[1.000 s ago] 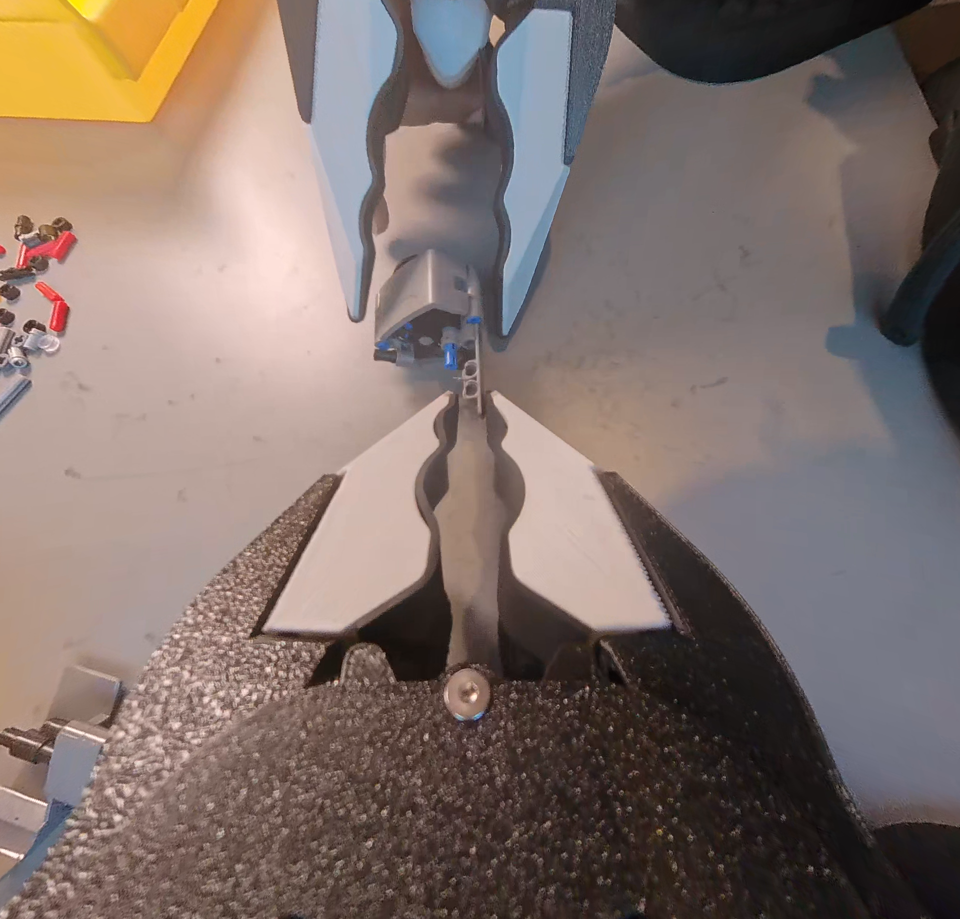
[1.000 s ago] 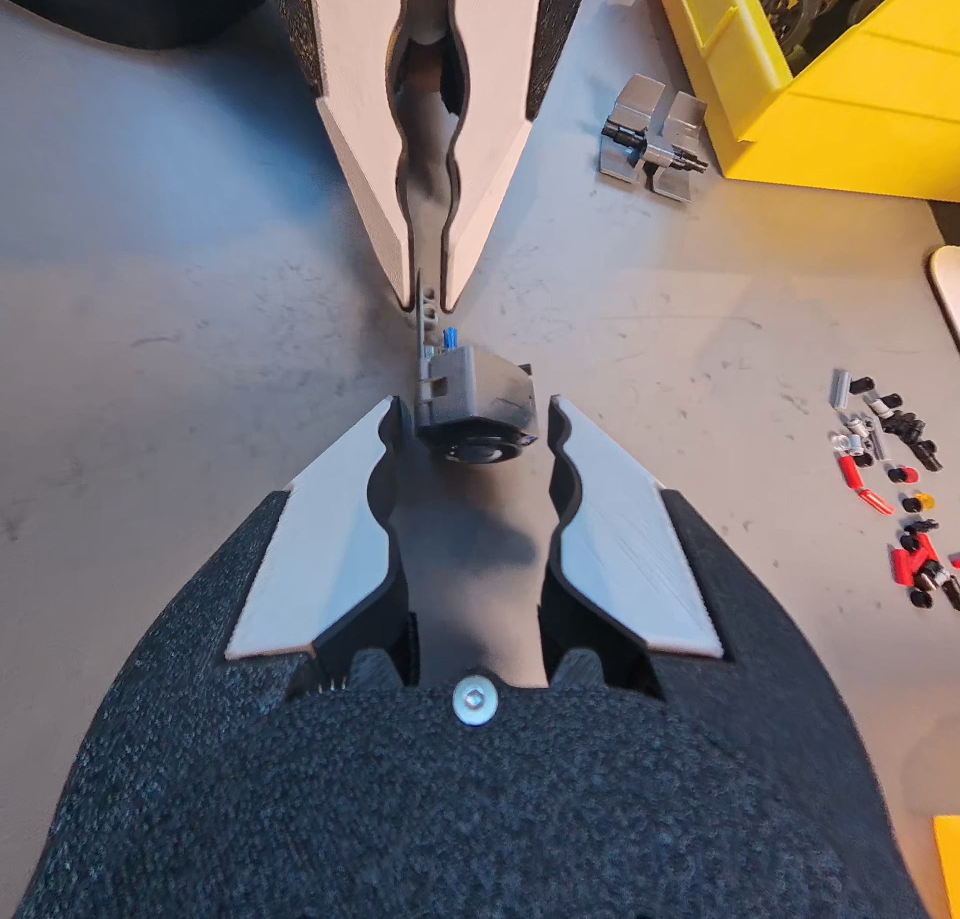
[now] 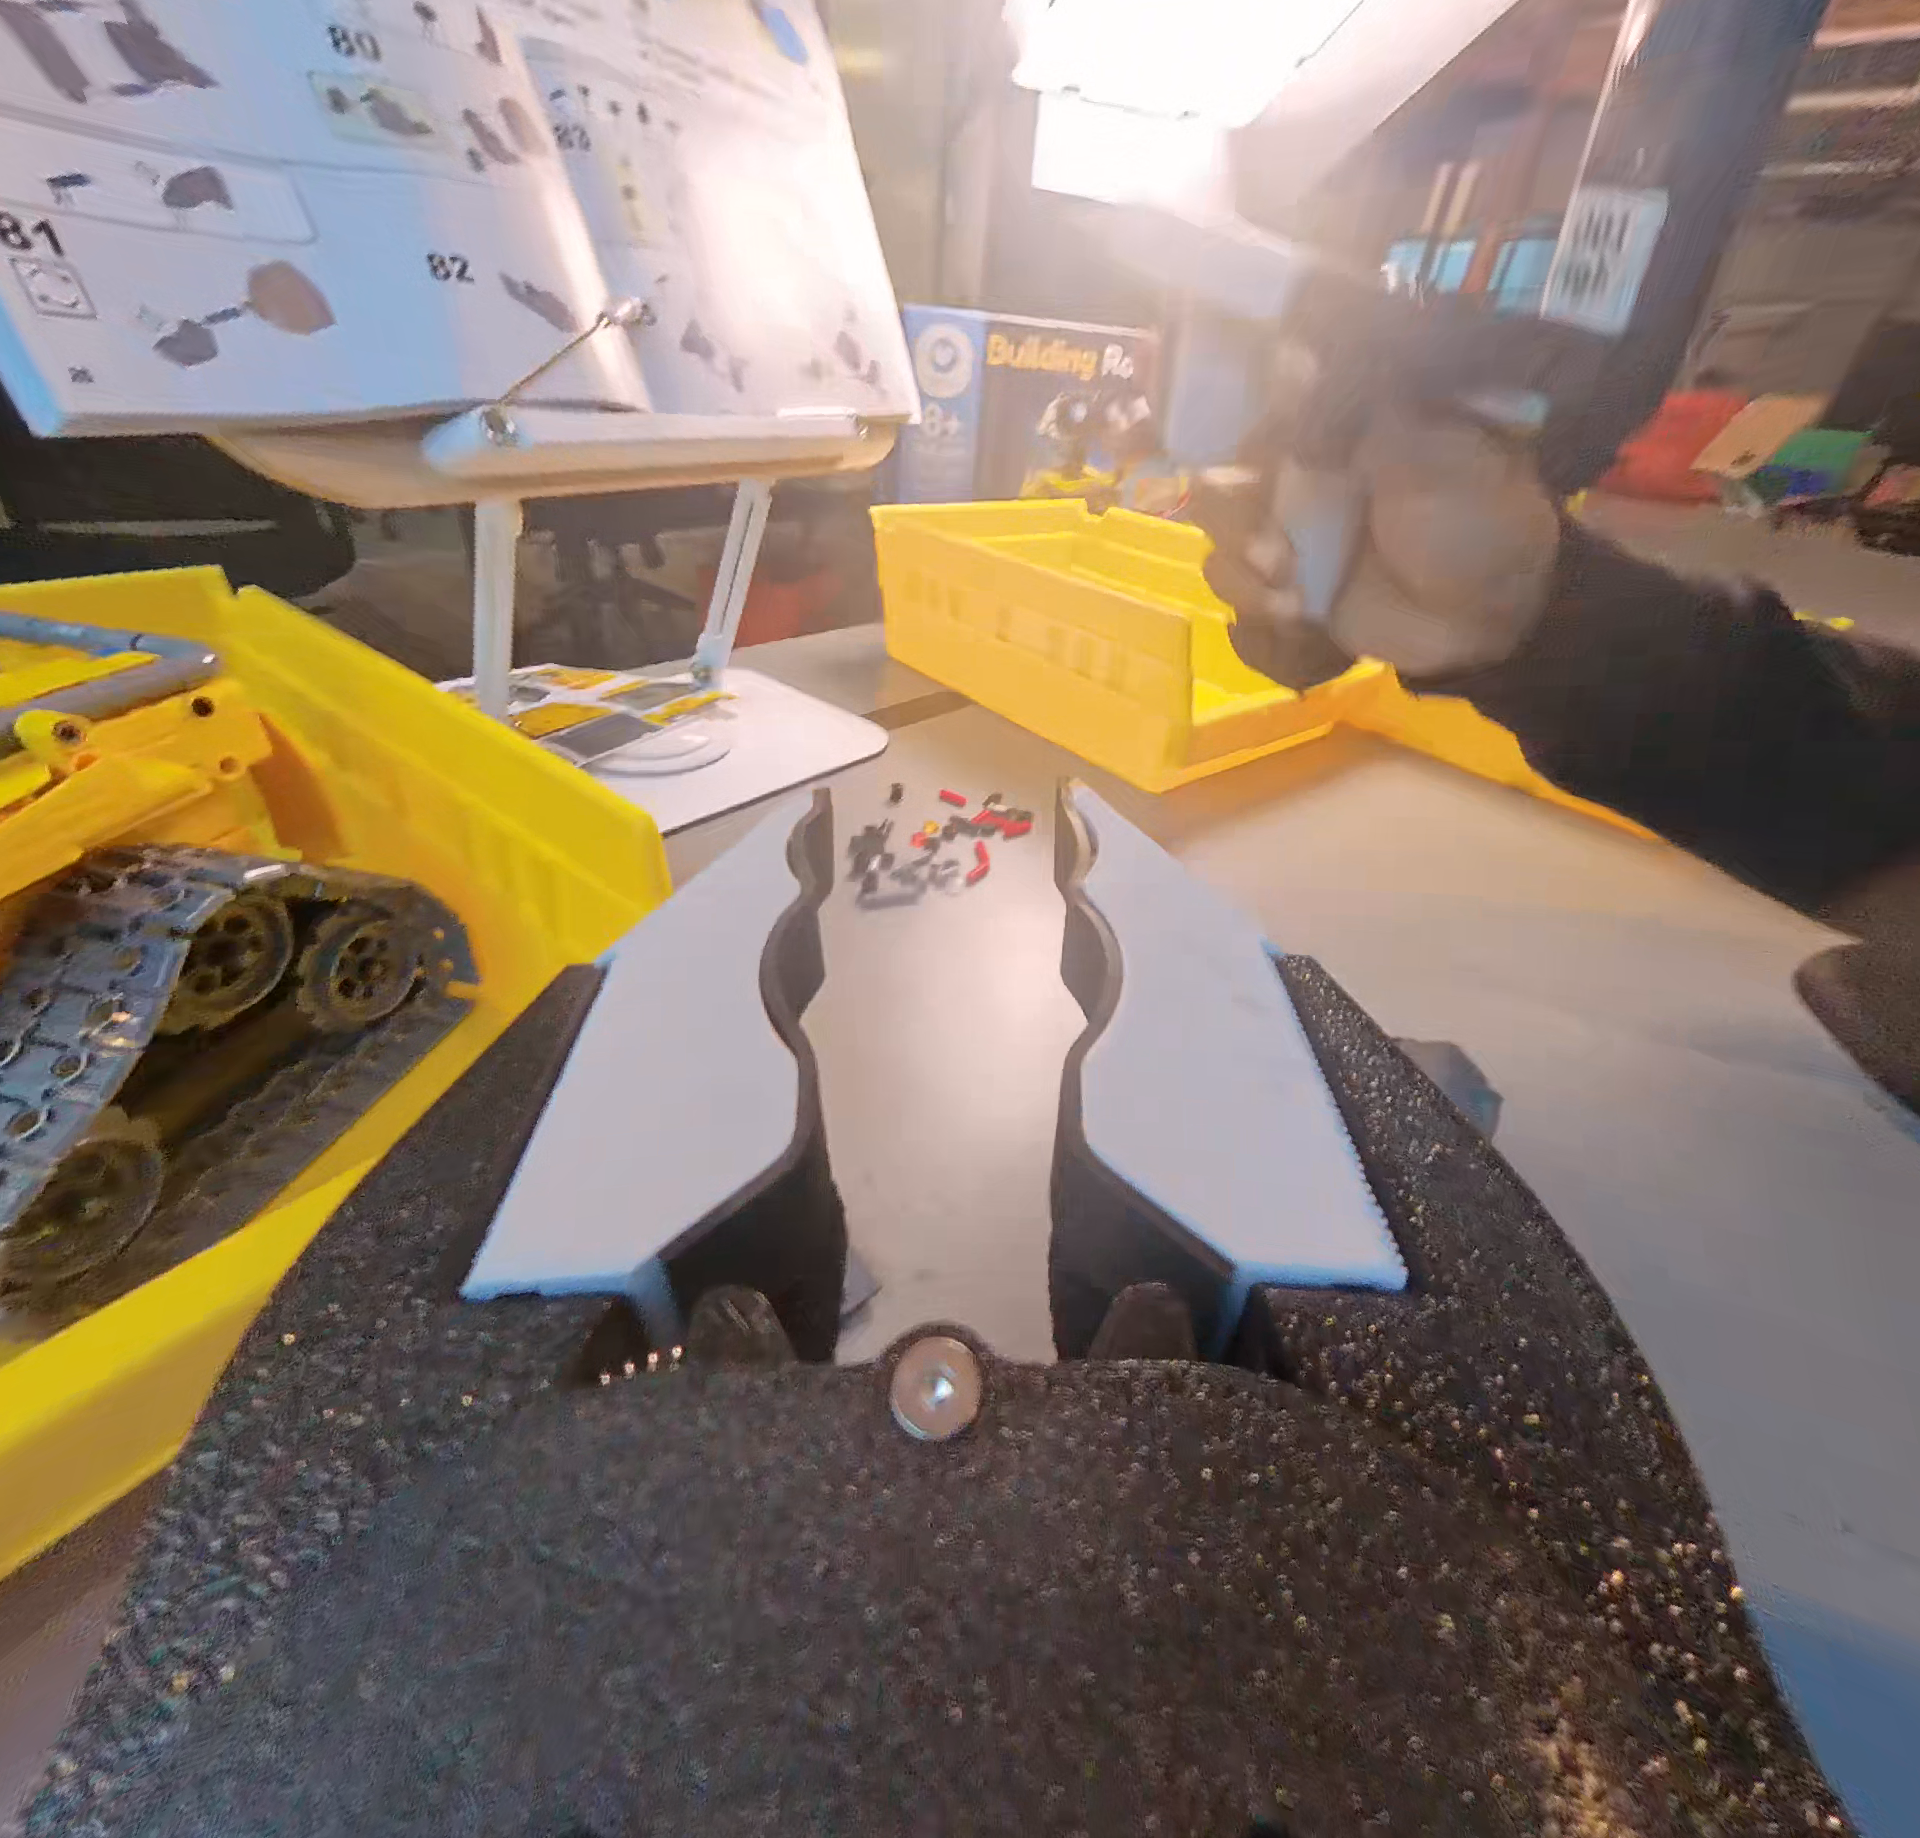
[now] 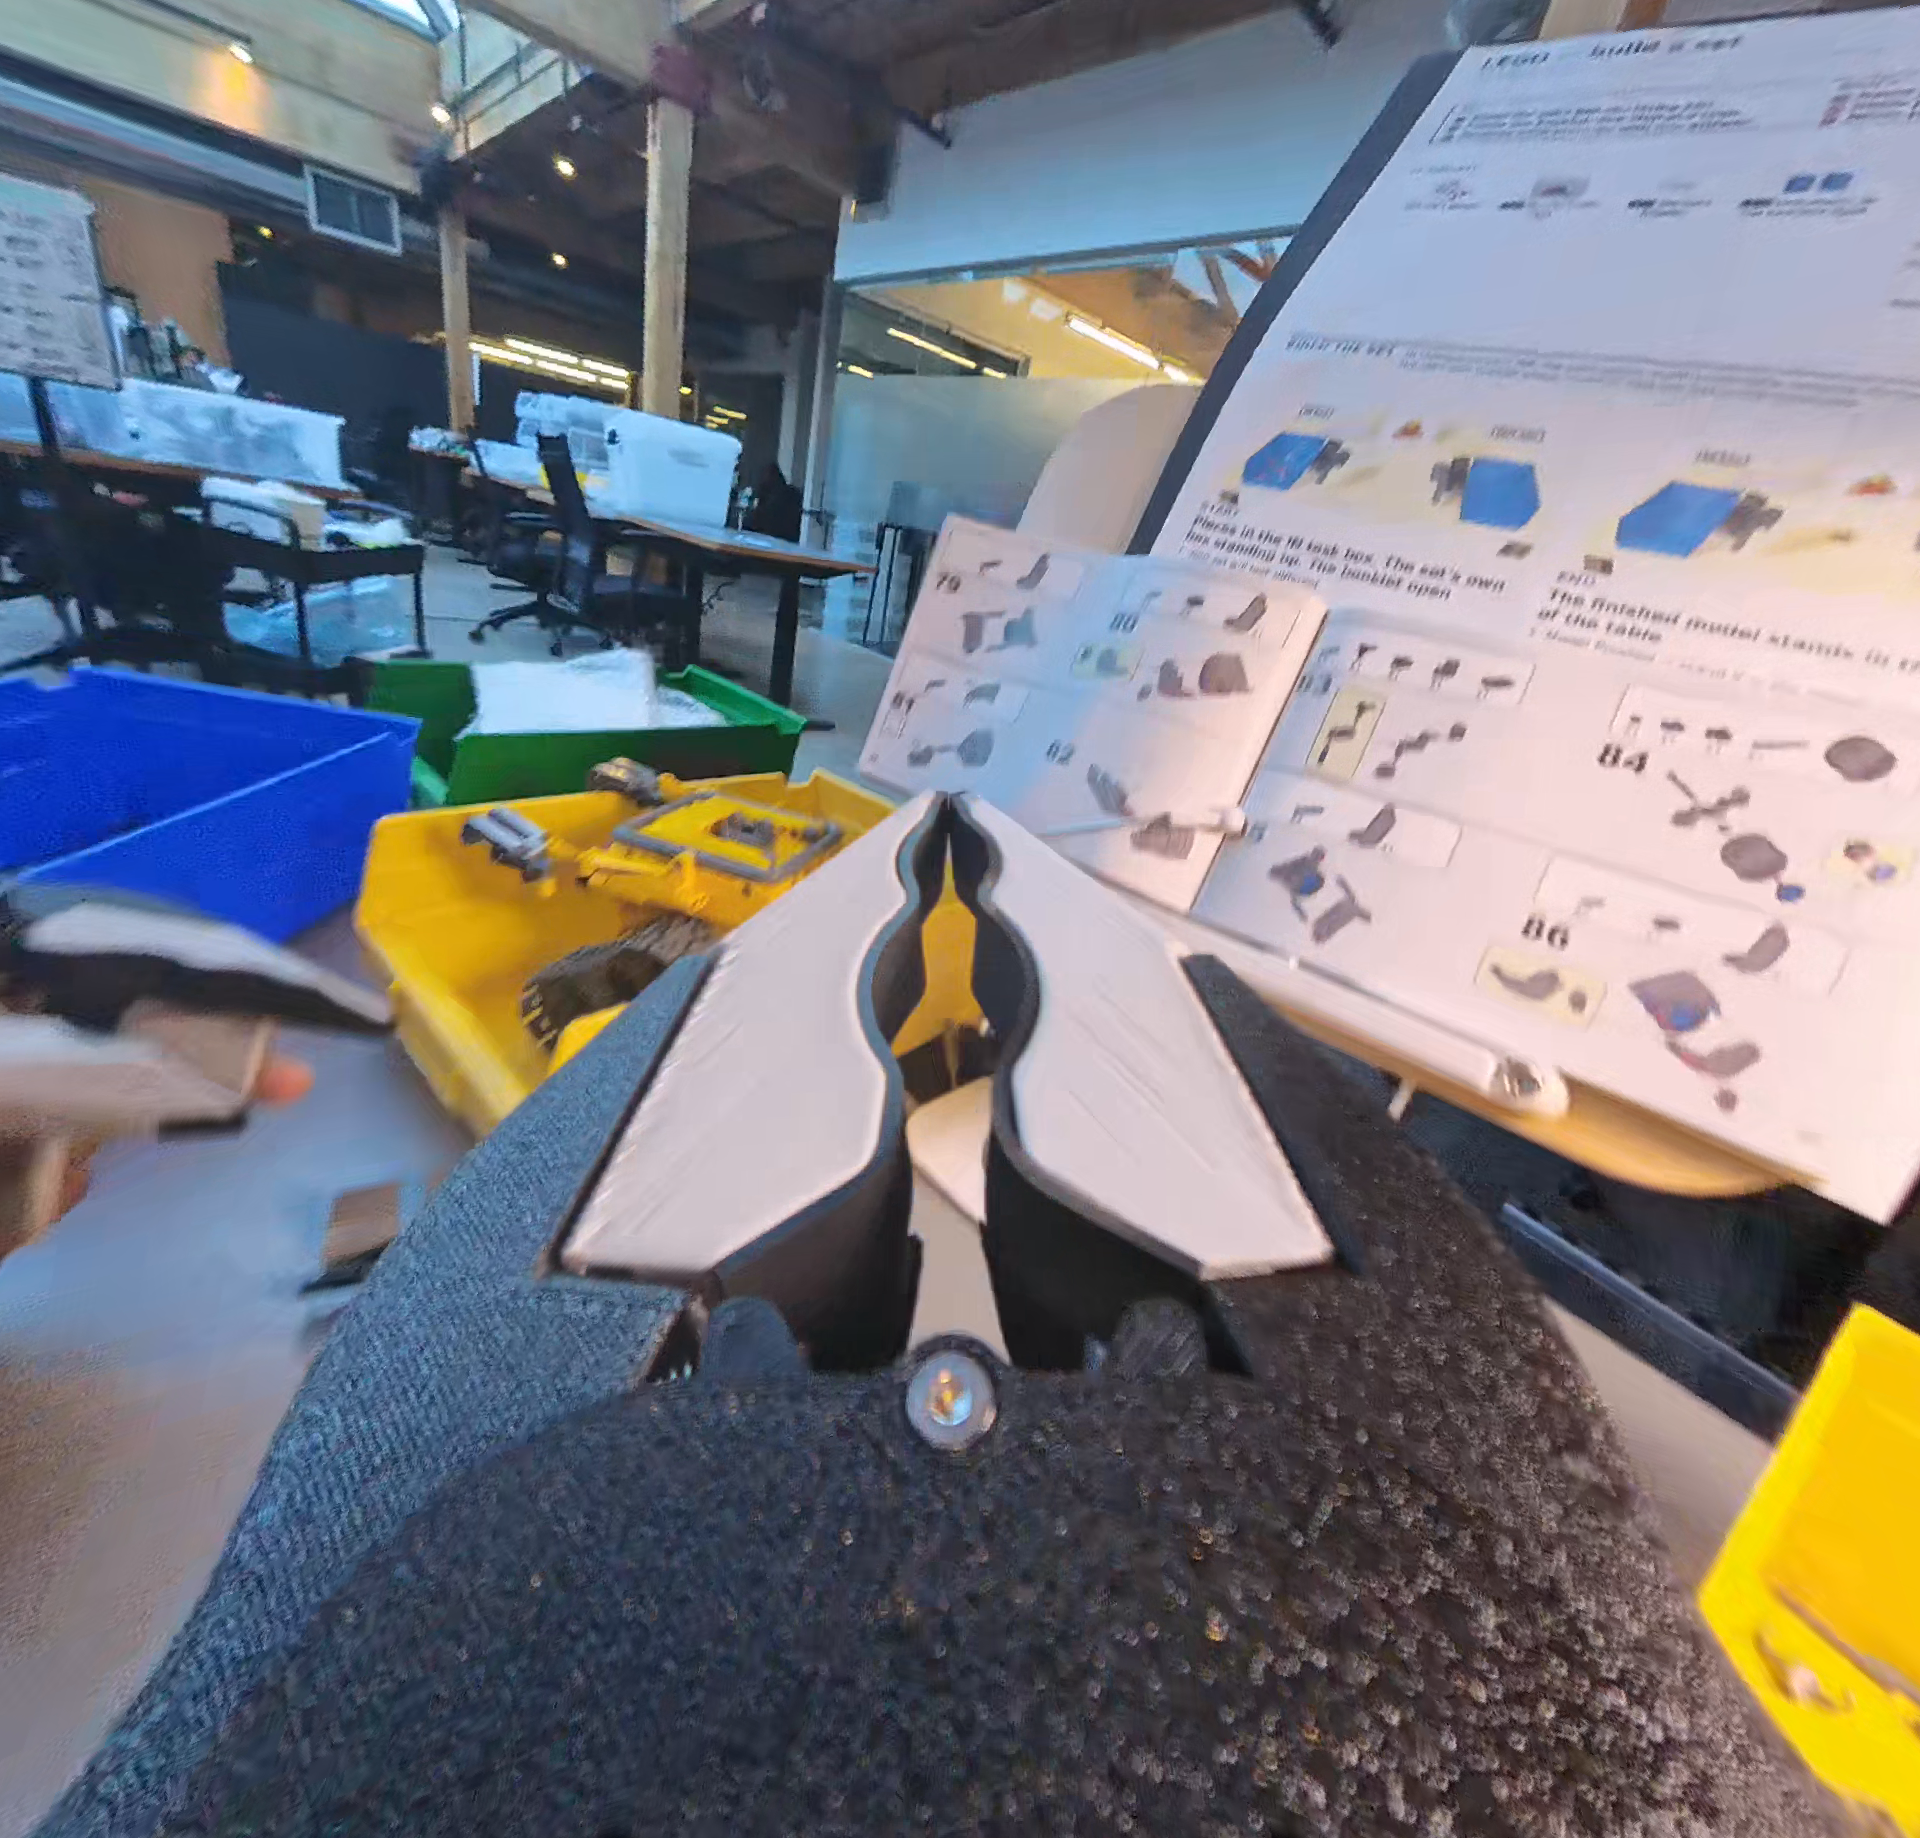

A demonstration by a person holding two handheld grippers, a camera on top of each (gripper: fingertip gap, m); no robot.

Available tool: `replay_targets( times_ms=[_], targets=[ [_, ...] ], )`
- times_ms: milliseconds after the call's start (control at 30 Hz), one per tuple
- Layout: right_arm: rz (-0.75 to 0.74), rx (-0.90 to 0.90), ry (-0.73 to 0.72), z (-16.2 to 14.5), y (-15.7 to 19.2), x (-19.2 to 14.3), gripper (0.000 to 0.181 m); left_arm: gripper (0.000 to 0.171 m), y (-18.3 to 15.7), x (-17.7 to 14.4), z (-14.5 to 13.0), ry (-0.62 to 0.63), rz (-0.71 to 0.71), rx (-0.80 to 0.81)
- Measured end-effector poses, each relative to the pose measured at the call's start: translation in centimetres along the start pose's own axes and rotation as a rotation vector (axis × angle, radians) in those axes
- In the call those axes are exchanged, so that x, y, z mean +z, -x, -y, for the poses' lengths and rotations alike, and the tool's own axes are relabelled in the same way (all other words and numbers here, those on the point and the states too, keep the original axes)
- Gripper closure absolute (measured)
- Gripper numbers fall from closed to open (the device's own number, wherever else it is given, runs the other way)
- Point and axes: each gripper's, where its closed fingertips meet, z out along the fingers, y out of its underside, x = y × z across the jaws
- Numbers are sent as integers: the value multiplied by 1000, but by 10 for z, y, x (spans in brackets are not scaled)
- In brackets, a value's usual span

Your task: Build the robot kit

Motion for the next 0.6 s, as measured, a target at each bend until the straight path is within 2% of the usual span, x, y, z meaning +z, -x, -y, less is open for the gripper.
replay_targets(
  times_ms=[167,300,400,600],
  targets=[
    [-62,-45,25,3,-39,103,180,134,-3,7,-17,65,-3,24],
    [-103,-111,63,-2,-58,159,172,136,-2,8,-24,91,6,72],
    [-117,-123,81,-6,-64,179,181,136,-2,8,-25,97,-2,65],
    [-134,-138,134,-15,-72,189,181,136,-4,9,-28,110,-22,68]
  ],
)
